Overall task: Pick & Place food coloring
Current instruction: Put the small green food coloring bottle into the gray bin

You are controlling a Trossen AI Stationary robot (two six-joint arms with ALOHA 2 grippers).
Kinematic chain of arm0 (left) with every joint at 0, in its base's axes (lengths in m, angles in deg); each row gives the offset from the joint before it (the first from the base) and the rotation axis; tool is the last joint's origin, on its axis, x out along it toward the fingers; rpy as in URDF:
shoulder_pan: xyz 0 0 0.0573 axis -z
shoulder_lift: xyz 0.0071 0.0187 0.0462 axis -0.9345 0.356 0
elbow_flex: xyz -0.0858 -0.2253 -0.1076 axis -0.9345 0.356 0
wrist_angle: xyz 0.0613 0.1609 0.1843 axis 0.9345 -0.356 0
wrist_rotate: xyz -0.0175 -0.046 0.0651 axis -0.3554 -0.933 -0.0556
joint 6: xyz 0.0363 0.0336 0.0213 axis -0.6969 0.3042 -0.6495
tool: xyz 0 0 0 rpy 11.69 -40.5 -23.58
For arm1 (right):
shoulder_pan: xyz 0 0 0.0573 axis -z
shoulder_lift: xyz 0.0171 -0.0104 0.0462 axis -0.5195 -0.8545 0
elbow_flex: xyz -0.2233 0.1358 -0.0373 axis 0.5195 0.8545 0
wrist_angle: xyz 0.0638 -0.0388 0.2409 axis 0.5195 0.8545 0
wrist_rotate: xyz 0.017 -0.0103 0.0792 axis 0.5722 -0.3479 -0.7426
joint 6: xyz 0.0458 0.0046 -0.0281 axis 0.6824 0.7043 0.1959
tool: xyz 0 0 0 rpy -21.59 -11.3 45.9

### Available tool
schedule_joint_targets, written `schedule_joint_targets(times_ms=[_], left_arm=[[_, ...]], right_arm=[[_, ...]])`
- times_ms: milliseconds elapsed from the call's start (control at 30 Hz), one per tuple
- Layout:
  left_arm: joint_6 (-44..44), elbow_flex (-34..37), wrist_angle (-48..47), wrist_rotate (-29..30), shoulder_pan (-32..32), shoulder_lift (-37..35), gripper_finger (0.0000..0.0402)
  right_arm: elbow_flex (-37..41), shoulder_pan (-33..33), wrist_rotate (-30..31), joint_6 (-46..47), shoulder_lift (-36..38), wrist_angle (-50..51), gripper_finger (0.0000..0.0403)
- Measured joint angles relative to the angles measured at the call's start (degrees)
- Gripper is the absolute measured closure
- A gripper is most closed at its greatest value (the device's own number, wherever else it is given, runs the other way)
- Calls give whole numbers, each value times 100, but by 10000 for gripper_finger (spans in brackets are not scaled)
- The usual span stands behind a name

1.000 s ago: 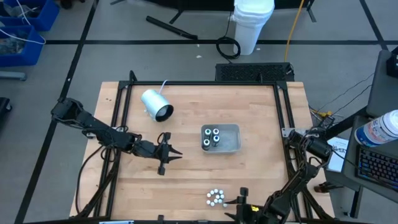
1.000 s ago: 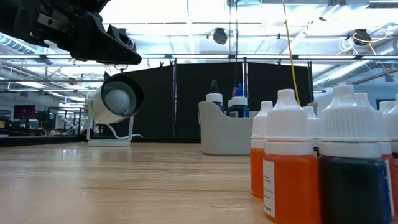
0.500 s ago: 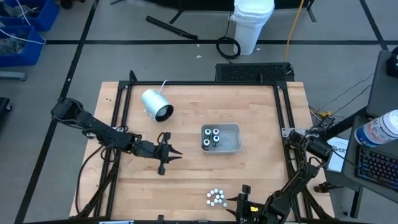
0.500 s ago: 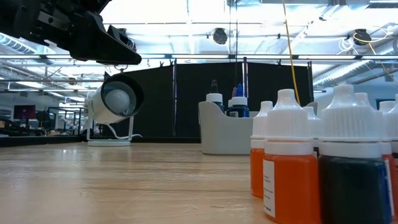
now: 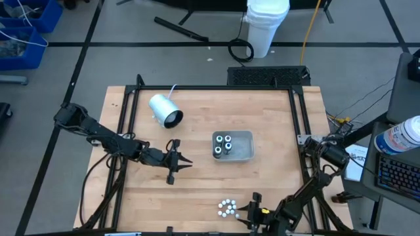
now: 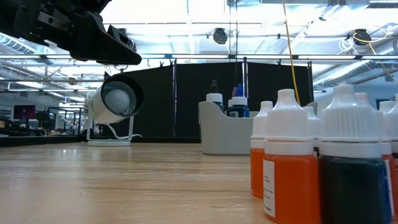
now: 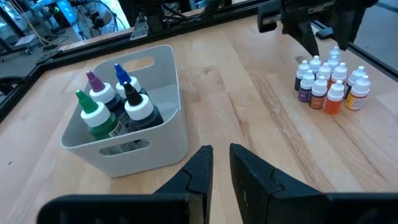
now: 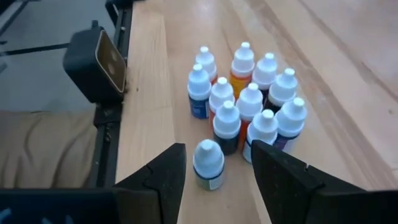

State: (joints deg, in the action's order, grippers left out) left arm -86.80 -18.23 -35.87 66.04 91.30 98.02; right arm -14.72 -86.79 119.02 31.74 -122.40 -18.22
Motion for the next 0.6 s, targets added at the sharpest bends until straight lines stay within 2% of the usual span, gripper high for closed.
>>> schedule_joint_targets(times_ms=[400, 600], left_arm=[[-33, -2, -2, 0, 0, 0, 339], [-33, -2, -4, 0, 0, 0, 339]], right_arm=[[-1, 67, -287, -256, -14, -166, 232], [-3, 158, -510, -407, -334, -383, 232]])
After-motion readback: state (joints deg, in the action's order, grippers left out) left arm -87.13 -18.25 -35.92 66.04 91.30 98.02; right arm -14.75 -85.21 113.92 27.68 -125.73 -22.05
